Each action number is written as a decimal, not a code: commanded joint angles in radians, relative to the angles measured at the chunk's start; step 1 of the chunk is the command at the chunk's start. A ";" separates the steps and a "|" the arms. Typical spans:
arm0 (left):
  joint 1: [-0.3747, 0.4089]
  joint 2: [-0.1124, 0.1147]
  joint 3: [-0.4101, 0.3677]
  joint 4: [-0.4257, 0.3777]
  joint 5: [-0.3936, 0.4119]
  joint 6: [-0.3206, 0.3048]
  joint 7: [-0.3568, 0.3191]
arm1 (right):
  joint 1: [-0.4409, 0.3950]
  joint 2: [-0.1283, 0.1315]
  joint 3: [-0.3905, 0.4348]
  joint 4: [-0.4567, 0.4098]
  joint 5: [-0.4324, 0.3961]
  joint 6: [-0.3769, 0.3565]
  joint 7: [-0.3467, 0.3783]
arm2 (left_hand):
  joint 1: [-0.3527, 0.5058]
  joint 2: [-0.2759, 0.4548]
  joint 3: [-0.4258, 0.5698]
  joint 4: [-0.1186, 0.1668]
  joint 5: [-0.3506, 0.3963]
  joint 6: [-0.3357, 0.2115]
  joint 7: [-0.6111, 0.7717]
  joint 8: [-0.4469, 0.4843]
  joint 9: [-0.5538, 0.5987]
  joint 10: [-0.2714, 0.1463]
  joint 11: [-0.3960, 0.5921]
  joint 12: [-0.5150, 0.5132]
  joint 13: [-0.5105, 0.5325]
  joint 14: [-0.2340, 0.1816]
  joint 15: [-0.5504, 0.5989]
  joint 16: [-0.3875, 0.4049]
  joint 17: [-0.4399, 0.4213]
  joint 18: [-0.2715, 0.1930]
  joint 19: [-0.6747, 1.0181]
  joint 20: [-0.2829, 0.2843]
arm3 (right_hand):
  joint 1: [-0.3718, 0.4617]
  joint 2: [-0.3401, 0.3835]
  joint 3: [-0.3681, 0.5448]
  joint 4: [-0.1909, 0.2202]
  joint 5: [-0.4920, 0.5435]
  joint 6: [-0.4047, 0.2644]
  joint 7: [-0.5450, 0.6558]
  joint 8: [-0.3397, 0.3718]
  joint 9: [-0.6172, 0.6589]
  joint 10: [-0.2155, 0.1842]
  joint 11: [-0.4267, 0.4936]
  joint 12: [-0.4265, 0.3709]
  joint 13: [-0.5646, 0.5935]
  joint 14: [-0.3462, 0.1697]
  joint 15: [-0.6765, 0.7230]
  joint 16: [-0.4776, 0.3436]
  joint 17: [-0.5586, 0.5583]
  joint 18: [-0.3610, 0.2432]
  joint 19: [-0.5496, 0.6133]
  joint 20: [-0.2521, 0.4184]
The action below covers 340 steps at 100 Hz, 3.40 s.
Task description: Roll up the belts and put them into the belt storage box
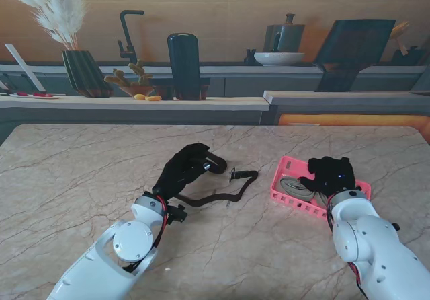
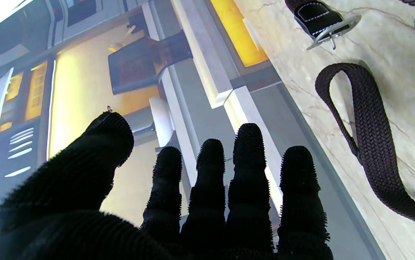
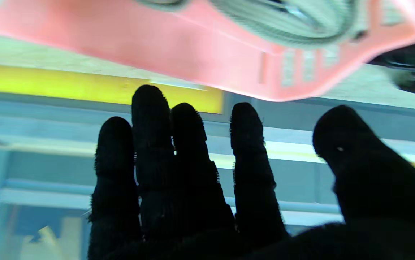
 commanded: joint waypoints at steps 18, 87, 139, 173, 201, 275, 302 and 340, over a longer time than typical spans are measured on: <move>0.009 0.000 -0.012 0.000 0.016 -0.012 0.008 | 0.046 0.003 -0.038 -0.028 0.055 -0.155 0.055 | 0.002 0.031 -0.033 0.034 0.010 -0.017 -0.024 0.008 0.016 -0.020 -0.006 0.002 -0.004 0.003 0.005 0.020 -0.015 0.008 0.022 0.029 | 0.037 -0.085 0.119 0.040 -0.109 -0.014 -0.040 0.018 -0.107 -0.029 -0.061 -0.016 -0.116 -0.060 -0.146 -0.048 -0.056 -0.061 -0.142 0.000; 0.018 -0.001 -0.026 -0.007 0.026 -0.013 0.022 | 0.461 0.032 -0.450 0.276 0.089 -0.293 0.189 | 0.010 0.037 -0.048 0.037 0.014 -0.017 -0.031 0.014 0.020 -0.021 -0.010 0.006 0.000 0.004 0.009 0.026 -0.014 0.006 0.022 0.042 | 0.066 -0.292 0.145 0.005 -0.340 0.019 -0.118 -0.077 -0.378 -0.072 -0.211 -0.092 -0.456 -0.145 -0.531 -0.342 -0.225 -0.236 -0.518 -0.231; 0.020 -0.002 -0.031 -0.011 0.028 -0.009 0.029 | 0.719 -0.004 -0.790 0.575 0.220 -0.251 0.064 | 0.012 0.039 -0.051 0.038 0.013 -0.018 -0.033 0.017 0.021 -0.022 -0.010 0.007 0.002 0.002 0.011 0.028 -0.013 0.005 0.021 0.045 | 0.039 -0.291 0.188 0.000 -0.416 0.031 -0.081 -0.073 -0.472 -0.064 -0.161 -0.109 -0.483 -0.120 -0.455 -0.356 -0.235 -0.196 -0.477 -0.226; 0.019 -0.002 -0.032 -0.013 0.024 -0.003 0.028 | 0.821 -0.053 -0.952 0.735 0.327 -0.294 -0.020 | 0.013 0.039 -0.051 0.038 0.014 -0.018 -0.033 0.018 0.021 -0.021 -0.010 0.007 0.002 0.005 0.012 0.029 -0.013 0.005 0.021 0.046 | 0.137 -0.120 0.192 -0.105 -0.180 -0.217 0.324 -0.191 -0.114 -0.160 -0.060 -0.059 -0.267 -0.158 -0.343 -0.241 -0.133 -0.155 -0.337 -0.152; 0.009 0.000 -0.019 -0.006 0.034 0.011 0.017 | 0.780 -0.038 -0.871 0.679 0.314 -0.358 -0.008 | 0.015 0.040 -0.055 0.038 0.026 -0.016 -0.030 0.019 0.018 -0.015 -0.013 0.006 -0.011 0.010 0.003 0.025 -0.020 0.008 0.018 0.045 | 0.301 0.007 0.095 -0.108 0.026 -0.356 0.432 -0.263 0.219 -0.201 -0.041 -0.026 -0.088 -0.194 -0.239 -0.174 -0.076 -0.143 -0.256 -0.136; -0.086 0.049 0.098 0.073 0.198 0.082 -0.142 | 0.579 0.050 -0.511 0.185 0.317 -0.547 0.453 | -0.034 0.028 -0.206 0.031 0.157 0.155 -0.256 -0.118 -0.075 0.086 -0.154 -0.116 -0.263 0.062 -0.271 -0.253 -0.145 -0.073 -0.247 -0.227 | 0.211 -0.166 0.389 0.113 0.133 -0.262 0.410 -0.134 0.265 -0.101 0.262 0.155 -0.010 -0.172 0.071 0.099 -0.028 -0.119 -0.272 -0.028; -0.097 0.056 0.117 0.077 0.176 0.096 -0.191 | 0.600 0.040 -0.542 0.177 0.304 -0.569 0.401 | -0.041 0.025 -0.224 0.030 0.231 0.165 -0.253 -0.112 0.002 0.102 -0.139 -0.104 -0.201 0.094 -0.233 -0.230 -0.136 -0.038 -0.216 -0.217 | 0.179 -0.199 0.436 0.169 0.156 -0.275 0.414 -0.124 0.276 -0.095 0.307 0.165 0.000 -0.172 0.109 0.123 -0.025 -0.116 -0.270 -0.016; -0.106 0.067 0.130 0.085 0.162 0.057 -0.235 | 0.649 0.030 -0.595 0.167 0.300 -0.557 0.381 | -0.053 0.023 -0.257 0.030 0.322 0.131 -0.184 -0.052 0.141 0.110 -0.101 -0.067 -0.071 0.133 -0.138 -0.161 -0.100 0.024 -0.102 -0.173 | 0.149 -0.245 0.499 0.269 0.200 -0.237 0.429 -0.134 0.316 -0.070 0.376 0.184 0.038 -0.155 0.168 0.160 -0.024 -0.105 -0.263 -0.006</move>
